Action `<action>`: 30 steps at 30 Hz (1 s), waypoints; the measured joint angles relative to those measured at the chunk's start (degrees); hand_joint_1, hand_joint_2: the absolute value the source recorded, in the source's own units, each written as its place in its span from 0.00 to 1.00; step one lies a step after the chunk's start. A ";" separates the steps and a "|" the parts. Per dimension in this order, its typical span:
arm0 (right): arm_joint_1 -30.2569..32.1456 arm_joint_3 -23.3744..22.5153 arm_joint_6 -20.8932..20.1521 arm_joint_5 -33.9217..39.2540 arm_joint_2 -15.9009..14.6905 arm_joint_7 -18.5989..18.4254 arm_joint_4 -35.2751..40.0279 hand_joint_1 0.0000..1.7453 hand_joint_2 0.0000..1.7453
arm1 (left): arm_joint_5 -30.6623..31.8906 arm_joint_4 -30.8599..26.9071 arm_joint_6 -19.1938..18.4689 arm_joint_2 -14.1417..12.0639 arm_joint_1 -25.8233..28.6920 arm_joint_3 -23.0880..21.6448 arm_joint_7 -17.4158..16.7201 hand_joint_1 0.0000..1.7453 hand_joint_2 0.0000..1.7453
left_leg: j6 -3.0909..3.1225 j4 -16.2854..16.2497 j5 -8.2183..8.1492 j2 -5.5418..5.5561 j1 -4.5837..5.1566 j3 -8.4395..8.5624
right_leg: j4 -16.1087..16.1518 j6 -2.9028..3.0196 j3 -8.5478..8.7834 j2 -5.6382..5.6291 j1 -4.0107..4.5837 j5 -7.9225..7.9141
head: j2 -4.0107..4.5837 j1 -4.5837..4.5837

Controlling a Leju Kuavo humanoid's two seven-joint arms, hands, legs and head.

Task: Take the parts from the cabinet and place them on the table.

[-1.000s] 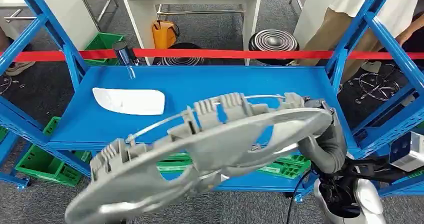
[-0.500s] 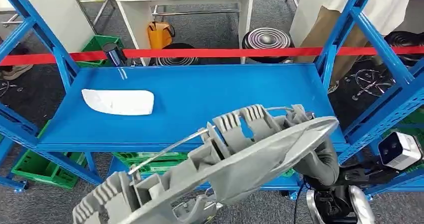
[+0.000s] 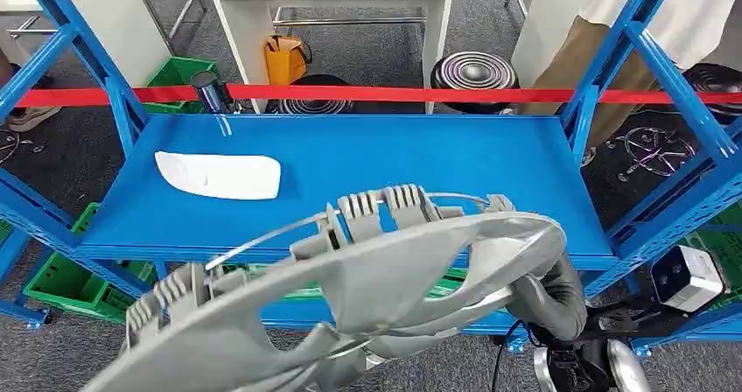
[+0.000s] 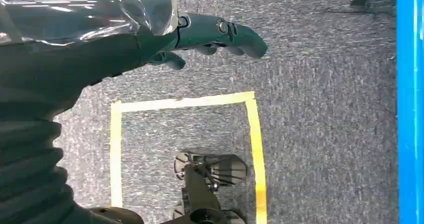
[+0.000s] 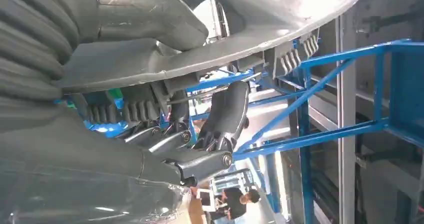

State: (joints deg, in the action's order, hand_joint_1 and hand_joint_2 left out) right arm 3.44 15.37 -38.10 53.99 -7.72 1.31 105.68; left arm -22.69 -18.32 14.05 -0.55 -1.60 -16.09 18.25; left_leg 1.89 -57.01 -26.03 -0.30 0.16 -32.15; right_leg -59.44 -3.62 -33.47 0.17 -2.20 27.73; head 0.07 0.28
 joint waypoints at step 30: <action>4.75 0.31 -6.97 -2.88 2.29 2.99 2.40 1.00 1.00 | 11.47 -4.48 -0.26 -2.25 0.59 -4.13 -10.62 0.00 1.00 | 0.64 -0.76 3.25 0.03 0.24 -3.92 | 0.73 0.83 5.02 -0.05 0.22 3.62 | 0.00 0.00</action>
State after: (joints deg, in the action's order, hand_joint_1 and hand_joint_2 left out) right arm 8.19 15.67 -45.07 51.10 -5.42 4.31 108.08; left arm -11.21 -22.80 13.79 -2.80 -1.01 -20.22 7.63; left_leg 2.53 -57.76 -22.78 -0.27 0.40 -36.07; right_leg -58.71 -2.79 -28.45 0.12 -1.99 31.35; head 0.07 0.28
